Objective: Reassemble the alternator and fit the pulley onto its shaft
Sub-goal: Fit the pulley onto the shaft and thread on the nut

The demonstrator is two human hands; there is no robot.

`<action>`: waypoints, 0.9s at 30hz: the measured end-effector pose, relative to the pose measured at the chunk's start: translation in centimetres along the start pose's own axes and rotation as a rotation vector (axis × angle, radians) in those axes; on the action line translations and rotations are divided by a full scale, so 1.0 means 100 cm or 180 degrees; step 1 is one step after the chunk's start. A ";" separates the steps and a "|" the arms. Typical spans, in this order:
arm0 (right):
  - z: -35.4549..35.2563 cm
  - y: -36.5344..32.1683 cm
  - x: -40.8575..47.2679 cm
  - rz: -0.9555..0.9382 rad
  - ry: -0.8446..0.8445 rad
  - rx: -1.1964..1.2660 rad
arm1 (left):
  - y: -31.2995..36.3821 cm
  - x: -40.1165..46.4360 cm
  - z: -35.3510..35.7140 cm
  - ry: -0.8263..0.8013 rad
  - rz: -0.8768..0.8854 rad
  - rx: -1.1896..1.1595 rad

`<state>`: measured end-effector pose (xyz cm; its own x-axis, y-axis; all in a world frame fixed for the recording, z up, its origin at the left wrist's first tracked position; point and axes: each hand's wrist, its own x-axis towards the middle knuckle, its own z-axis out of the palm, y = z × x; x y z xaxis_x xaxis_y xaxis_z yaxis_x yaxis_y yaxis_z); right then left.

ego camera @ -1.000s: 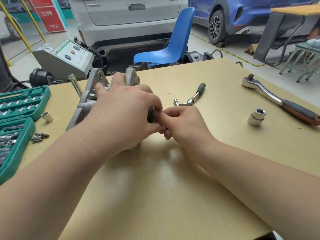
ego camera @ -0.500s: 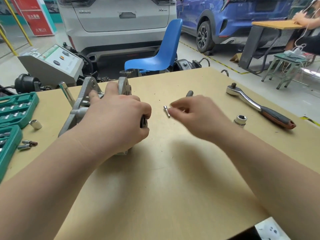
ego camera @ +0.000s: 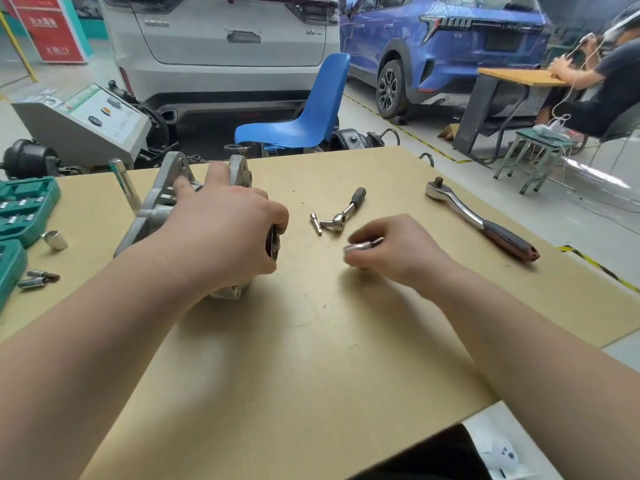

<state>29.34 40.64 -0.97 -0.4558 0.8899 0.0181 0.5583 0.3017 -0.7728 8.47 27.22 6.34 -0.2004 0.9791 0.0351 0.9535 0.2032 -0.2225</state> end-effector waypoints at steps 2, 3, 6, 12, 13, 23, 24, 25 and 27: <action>0.023 -0.016 -0.003 0.0056 -0.0216 0.1214 | 0.000 0.000 0.000 -0.0019 -0.0006 0.0012; 0.031 -0.021 -0.002 0.0094 -0.0291 0.1641 | 0.000 0.000 0.000 -0.0028 -0.0008 0.0013; 0.045 -0.031 0.000 0.0062 -0.0412 0.2149 | 0.000 0.000 0.002 -0.0008 -0.0014 0.0028; 0.065 -0.031 -0.005 -0.0195 -0.0071 0.1812 | -0.001 0.001 0.004 0.0087 -0.0024 -0.0042; 0.067 -0.031 -0.006 -0.0224 -0.0002 0.1756 | -0.001 0.000 0.005 0.0098 -0.0023 -0.0047; 0.073 -0.035 -0.005 -0.0463 0.0055 0.1571 | -0.002 0.000 0.005 0.0160 -0.0087 -0.0360; 0.072 -0.036 -0.004 -0.0507 0.0074 0.1545 | -0.002 0.000 0.005 0.0134 -0.0091 -0.0306; 0.072 -0.037 -0.003 -0.0575 0.0083 0.1490 | -0.002 0.001 0.004 0.0118 -0.0086 -0.0242; 0.069 -0.038 -0.003 -0.0796 0.0110 0.1316 | -0.002 0.001 0.004 0.0143 -0.0066 -0.0173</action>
<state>22.57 36.83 -2.40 -0.5136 0.8204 0.2511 0.1092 0.3528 -0.9293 8.15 27.28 5.98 -0.2110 0.9740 0.0830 0.9603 0.2224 -0.1682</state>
